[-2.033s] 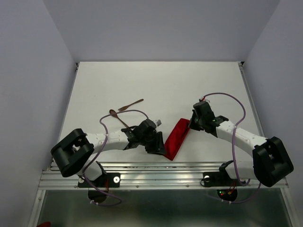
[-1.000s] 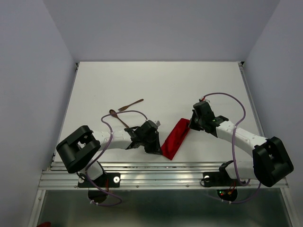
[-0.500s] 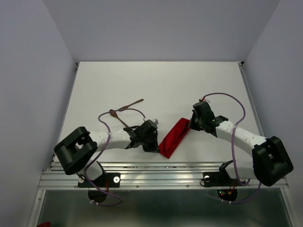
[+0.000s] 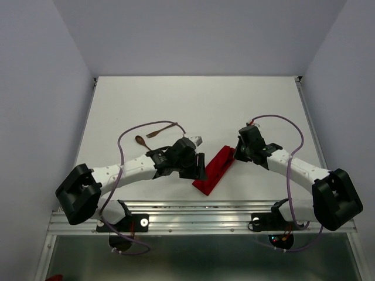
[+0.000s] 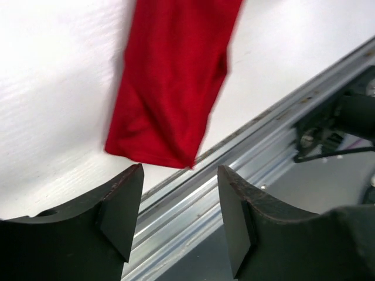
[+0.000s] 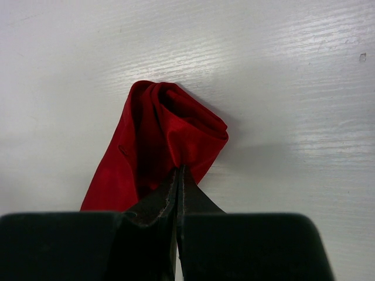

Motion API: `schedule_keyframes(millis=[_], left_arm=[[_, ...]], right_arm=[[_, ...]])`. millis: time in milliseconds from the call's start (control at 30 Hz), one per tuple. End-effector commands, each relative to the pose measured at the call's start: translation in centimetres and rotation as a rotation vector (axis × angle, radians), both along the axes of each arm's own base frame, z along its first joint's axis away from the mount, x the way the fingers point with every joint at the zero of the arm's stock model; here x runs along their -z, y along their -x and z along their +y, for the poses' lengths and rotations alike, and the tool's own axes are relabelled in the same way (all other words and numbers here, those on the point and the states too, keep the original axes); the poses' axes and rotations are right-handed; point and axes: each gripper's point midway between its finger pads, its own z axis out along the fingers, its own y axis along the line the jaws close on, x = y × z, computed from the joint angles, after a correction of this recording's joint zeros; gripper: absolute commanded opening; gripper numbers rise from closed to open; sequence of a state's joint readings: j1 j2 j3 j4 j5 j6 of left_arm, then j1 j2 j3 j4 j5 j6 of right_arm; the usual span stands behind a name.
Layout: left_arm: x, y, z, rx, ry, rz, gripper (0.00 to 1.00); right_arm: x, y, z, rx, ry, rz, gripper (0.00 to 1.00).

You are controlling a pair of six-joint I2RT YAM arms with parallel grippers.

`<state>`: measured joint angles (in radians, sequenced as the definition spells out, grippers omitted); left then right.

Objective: Fold the napkin into a case and place the utensils inside
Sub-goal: Stuff the top corner of the smaller-rectangle-folded napkin into the folded napkin.

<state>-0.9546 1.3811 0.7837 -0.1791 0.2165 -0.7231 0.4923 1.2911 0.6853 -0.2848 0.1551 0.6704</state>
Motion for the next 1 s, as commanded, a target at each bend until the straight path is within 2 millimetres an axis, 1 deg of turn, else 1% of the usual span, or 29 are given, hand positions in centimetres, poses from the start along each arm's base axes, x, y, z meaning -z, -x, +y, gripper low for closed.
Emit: schedule_keyframes(millis=[0,33,67,100,133,167,233,300,333,367,433,467,533,567,633,767,833,867,967], left_arm=[[-5.2,-1.9,-0.9,0.049,0.07,-0.136,0.61],[-5.4,-2.3,-1.0,0.048,0.074,-0.147,0.51],[-5.7,-3.5,-1.3,0.041,0.084,-0.163,0.45],[-5.9,-4.0,-1.5,0.043,0.086,-0.172,0.29],[-6.0,-4.5,-1.8,0.051,0.088,-0.183,0.27],[-6.0,-5.5,-2.6,0.053,0.081,-0.2,0.27],[-6.2,-6.5,-3.3,0.081,0.063,-0.248,0.37],[-6.2,-8.3,-4.2,0.088,0.024,-0.32,0.51],[-6.2,-8.4,-4.7,0.109,0.018,-0.331,0.57],[-6.0,-9.5,-5.2,0.098,-0.012,-0.369,0.62],[-5.5,-10.2,-5.5,0.126,-0.059,-0.421,0.68],[-5.2,-10.3,-6.5,0.152,-0.049,-0.443,0.7],[-4.8,-10.2,-7.2,0.188,-0.047,-0.468,0.7],[-4.3,-10.2,-7.7,0.219,-0.045,-0.48,0.71],[-3.7,-10.4,-8.0,0.245,-0.045,-0.489,0.71],[-2.7,-10.2,-9.6,0.326,-0.021,-0.499,0.71],[-2.2,-10.1,-9.9,0.355,-0.033,-0.511,0.71],[-2.1,-10.6,-10.5,0.354,-0.027,-0.53,0.71],[-1.8,-10.8,-11.1,0.371,-0.032,-0.554,0.71]], right_arm=[[-0.7,-0.7,0.4,0.011,-0.011,-0.033,0.01],[-0.7,-0.7,0.4,0.009,-0.013,-0.032,0.01],[-0.7,-0.8,0.5,0.01,-0.016,-0.035,0.01],[-0.7,-0.8,0.5,0.011,-0.014,-0.034,0.01],[-0.8,-0.9,0.5,0.011,-0.015,-0.037,0.01],[-0.8,-0.9,0.5,0.012,-0.017,-0.038,0.01],[-1.0,-0.9,0.5,0.011,-0.02,-0.04,0.01],[-0.9,-0.8,0.5,0.01,-0.018,-0.039,0.01],[-0.9,-0.8,0.5,0.011,-0.017,-0.039,0.01],[-1.0,-0.8,0.5,0.011,-0.02,-0.041,0.01],[-0.9,-0.7,0.6,0.006,-0.025,-0.037,0.01],[-1.0,-0.7,0.7,0.003,-0.029,-0.038,0.01],[-1.1,-0.6,0.8,-0.004,-0.035,-0.04,0.01],[-1.1,-0.6,0.8,-0.007,-0.034,-0.04,0.01],[-1.0,-0.6,0.7,-0.006,-0.03,-0.04,0.01],[-0.7,-0.5,0.8,-0.011,-0.03,-0.031,0.01],[-0.8,-0.5,0.9,-0.012,-0.033,-0.031,0.01],[-0.9,-0.5,0.9,-0.013,-0.035,-0.032,0.01],[-1.0,-0.6,0.9,-0.011,-0.036,-0.035,0.01]])
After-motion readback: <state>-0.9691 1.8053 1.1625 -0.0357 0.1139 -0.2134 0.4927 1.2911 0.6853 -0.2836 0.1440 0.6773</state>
